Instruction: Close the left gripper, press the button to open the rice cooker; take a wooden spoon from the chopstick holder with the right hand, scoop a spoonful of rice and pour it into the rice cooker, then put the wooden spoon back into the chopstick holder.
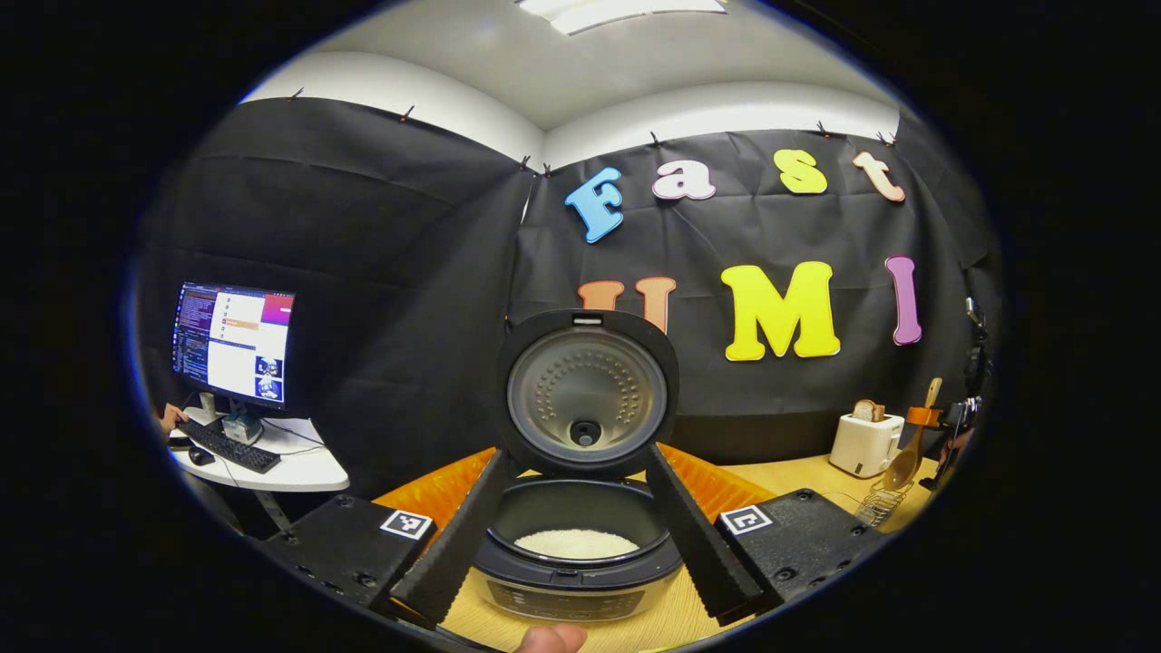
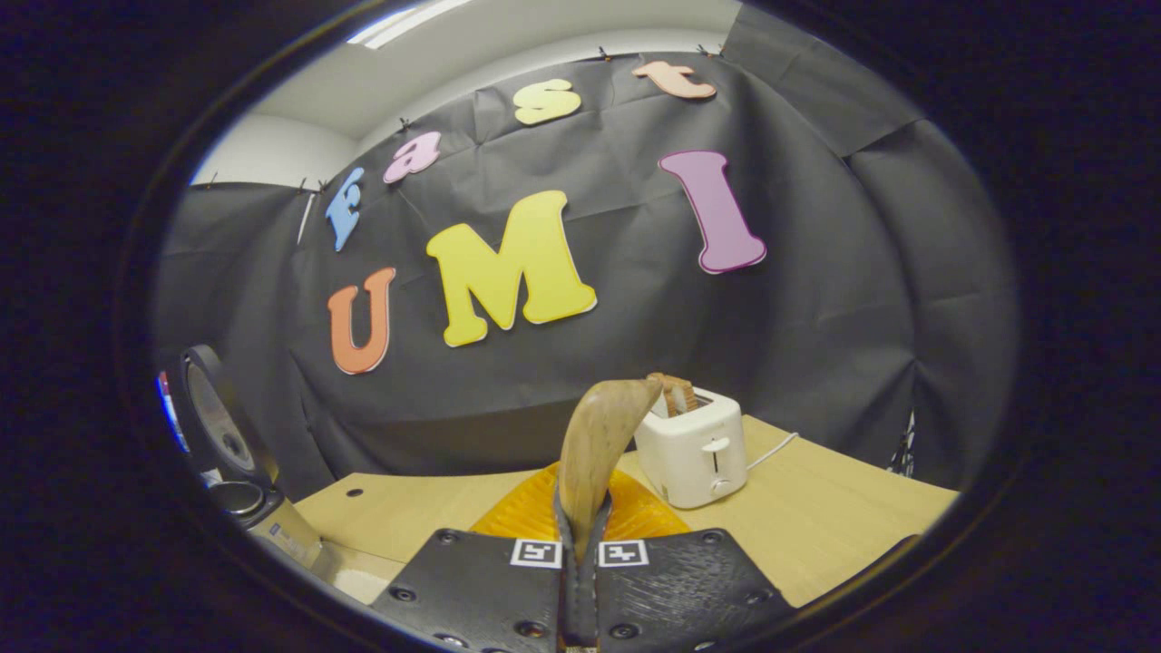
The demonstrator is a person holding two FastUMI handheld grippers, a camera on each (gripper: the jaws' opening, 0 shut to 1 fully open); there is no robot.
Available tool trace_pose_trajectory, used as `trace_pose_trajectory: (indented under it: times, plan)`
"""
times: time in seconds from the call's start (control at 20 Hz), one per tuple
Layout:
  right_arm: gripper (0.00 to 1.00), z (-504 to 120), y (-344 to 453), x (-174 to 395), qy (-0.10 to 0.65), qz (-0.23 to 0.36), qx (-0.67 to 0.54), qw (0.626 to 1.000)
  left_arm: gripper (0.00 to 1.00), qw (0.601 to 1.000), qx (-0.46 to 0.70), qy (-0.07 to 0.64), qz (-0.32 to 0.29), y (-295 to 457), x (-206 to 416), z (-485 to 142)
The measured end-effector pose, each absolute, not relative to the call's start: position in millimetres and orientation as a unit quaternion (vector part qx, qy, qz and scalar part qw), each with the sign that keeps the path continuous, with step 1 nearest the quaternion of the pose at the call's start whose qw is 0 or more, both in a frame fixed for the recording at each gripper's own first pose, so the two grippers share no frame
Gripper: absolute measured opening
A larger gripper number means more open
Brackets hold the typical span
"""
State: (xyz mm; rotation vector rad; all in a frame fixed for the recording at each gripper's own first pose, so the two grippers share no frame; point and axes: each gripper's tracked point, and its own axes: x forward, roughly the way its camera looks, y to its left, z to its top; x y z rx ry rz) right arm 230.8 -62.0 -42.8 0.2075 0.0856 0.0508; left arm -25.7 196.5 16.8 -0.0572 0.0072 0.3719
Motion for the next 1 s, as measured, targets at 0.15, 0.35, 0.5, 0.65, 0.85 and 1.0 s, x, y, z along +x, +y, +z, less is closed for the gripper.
trace_pose_trajectory:
  times: [0.15, 0.35, 0.5, 0.65, 0.85, 1.0]
  plan:
    - [0.0, -60, -58, 230, 0.055, 0.026, 0.1, 0.993, 0.99, 0.983, -0.031, 0.003, 0.182, 196, -25, 17]
    - [0.0, -73, -55, 227, 0.061, 0.029, 0.097, 0.993, 0.99, 0.983, -0.033, 0.002, 0.182, 196, -29, 11]
    - [0.0, -81, -53, 228, 0.062, 0.029, 0.085, 0.994, 0.99, 0.983, -0.032, -0.001, 0.181, 194, -29, 13]
    - [0.02, -90, -56, 225, 0.071, 0.029, 0.082, 0.994, 0.99, 0.984, -0.024, 0.003, 0.178, 192, -29, 13]
    - [0.04, -106, -52, 225, 0.087, 0.032, 0.083, 0.992, 0.99, 0.984, -0.03, 0.001, 0.174, 190, -30, 14]
    - [0.06, -112, -52, 224, 0.094, 0.032, 0.09, 0.991, 0.99, 0.984, -0.029, -0.001, 0.174, 190, -31, 16]
